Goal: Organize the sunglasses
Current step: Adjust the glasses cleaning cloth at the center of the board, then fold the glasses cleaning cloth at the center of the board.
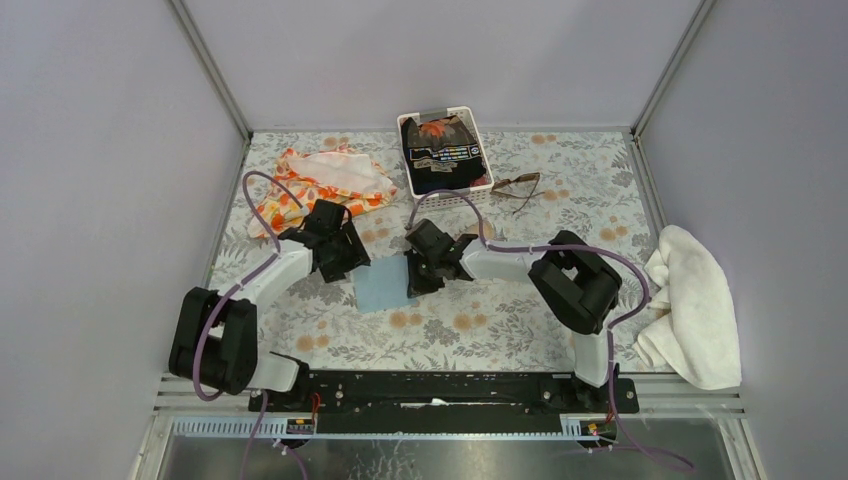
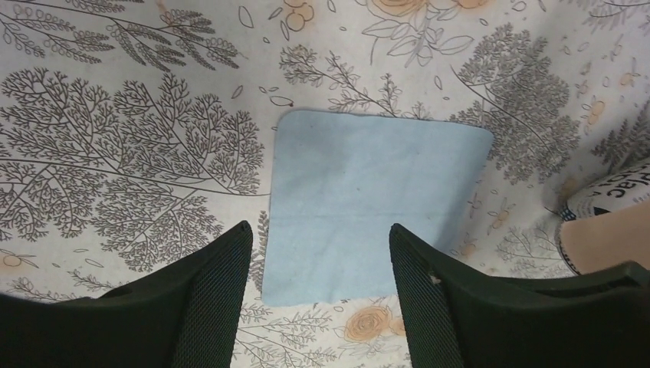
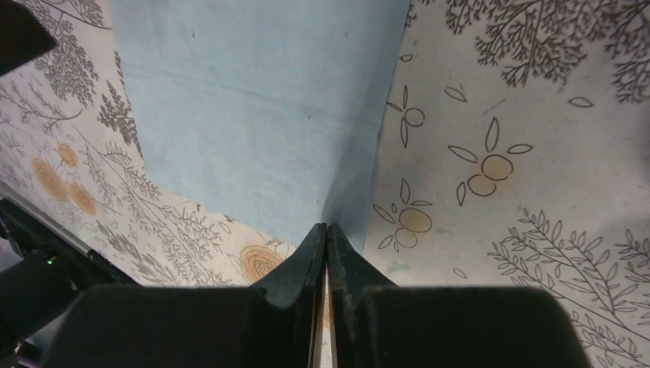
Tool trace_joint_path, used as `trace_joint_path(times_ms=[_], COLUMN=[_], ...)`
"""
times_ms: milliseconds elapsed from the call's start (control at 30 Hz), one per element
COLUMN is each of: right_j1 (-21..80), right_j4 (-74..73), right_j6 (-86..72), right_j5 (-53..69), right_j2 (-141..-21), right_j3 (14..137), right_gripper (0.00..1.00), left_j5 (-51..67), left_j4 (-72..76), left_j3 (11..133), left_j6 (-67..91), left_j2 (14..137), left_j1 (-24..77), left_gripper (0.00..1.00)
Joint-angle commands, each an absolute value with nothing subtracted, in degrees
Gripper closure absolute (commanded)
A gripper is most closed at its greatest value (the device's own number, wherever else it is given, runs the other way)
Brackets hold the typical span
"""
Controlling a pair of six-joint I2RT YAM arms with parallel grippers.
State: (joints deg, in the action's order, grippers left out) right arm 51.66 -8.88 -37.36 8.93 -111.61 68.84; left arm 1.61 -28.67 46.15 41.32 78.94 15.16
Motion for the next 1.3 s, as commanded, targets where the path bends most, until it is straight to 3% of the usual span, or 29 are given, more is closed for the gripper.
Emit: trace_joint_path(times_ms=[0, 200, 433, 567, 667, 800, 933, 1267], right_j1=[51.90, 51.88, 51.85, 51.85, 51.96, 53.08, 53.61, 53.61], right_j4=[-10.01, -9.46, -12.54, -9.51, -6.86, -4.63, -3.58, -2.28], right_j6=[-35.66, -36.48, -35.61, -39.86, -43.95, -49.25, -52.92, -56.41], right_j5=[7.39, 1.19, 1.44, 2.31, 2.52, 1.18, -0.79, -2.66], right_j2=[-108.60, -101.90, -106.91, -104.43, -102.66, -102.05, -102.18, -102.30], right_j3=[68.72, 65.53, 71.40, 66.60, 63.00, 60.93, 58.71, 57.15], right_gripper=[0.89, 0.72, 0.67, 0.66, 0.57, 0.58, 0.62, 0.67], left_j5=[-2.23, -1.85, -4.19, -2.57, -0.76, -1.31, 2.18, 0.18], left_j4=[-25.67, -25.62, -25.19, -27.31, -27.33, -28.58, -28.98, -28.65], left_j3=[46.50, 41.81, 40.60, 37.28, 32.30, 28.66, 26.98, 25.46], left_j6=[39.63, 40.74, 41.93, 46.60, 50.54, 54.80, 57.55, 60.97], left_j2=[79.71, 75.70, 74.96, 69.76, 65.35, 60.34, 59.94, 62.77], left_j1=[14.59, 14.59, 14.66, 14.84, 15.40, 17.96, 20.12, 23.91], left_gripper=[0.29, 0.26, 0.25, 0.27, 0.24, 0.24, 0.35, 0.47])
